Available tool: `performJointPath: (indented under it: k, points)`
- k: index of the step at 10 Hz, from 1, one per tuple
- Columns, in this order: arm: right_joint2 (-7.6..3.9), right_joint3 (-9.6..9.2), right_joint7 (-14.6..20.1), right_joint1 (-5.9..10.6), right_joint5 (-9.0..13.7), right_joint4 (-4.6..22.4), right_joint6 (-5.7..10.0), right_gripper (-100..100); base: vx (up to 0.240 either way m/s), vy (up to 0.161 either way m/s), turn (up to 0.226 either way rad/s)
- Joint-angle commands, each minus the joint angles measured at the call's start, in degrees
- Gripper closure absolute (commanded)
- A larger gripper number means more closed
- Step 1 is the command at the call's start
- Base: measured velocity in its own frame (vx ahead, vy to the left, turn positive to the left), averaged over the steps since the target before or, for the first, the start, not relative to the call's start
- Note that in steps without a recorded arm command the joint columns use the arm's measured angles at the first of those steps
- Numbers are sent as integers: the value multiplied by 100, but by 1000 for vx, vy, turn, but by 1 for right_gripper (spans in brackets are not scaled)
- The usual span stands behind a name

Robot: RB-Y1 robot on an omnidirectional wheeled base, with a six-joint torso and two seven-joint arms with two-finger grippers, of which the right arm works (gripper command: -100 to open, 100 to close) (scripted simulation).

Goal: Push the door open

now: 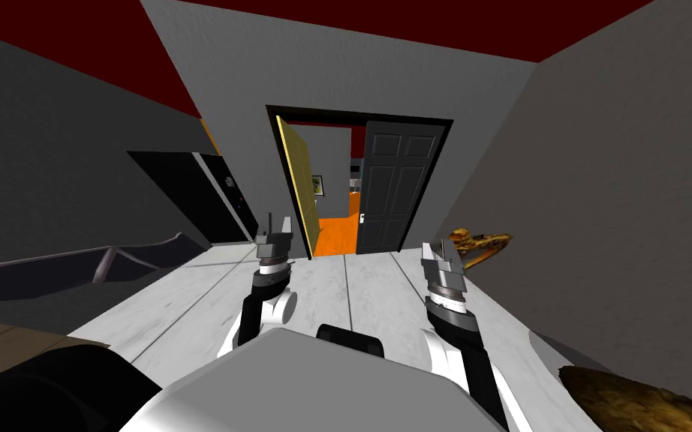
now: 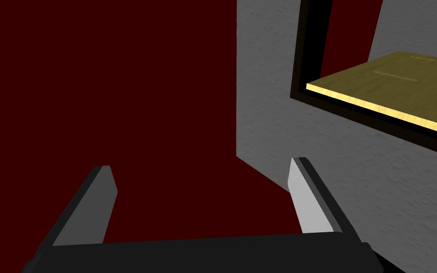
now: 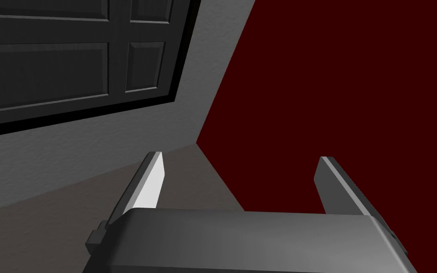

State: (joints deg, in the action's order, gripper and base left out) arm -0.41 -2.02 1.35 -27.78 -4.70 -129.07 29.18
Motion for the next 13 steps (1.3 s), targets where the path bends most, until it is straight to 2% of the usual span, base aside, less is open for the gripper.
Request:
performJointPath:
  k: [1,2,13]
  points:
    - [-31,-21,-34,20,47,163,72,-100,89,0,52]
    - [-76,-17,-62,94,109,350,106,-100,101,-10,95]
    - [-311,15,-269,641,562,1732,363,-100,92,-16,77]
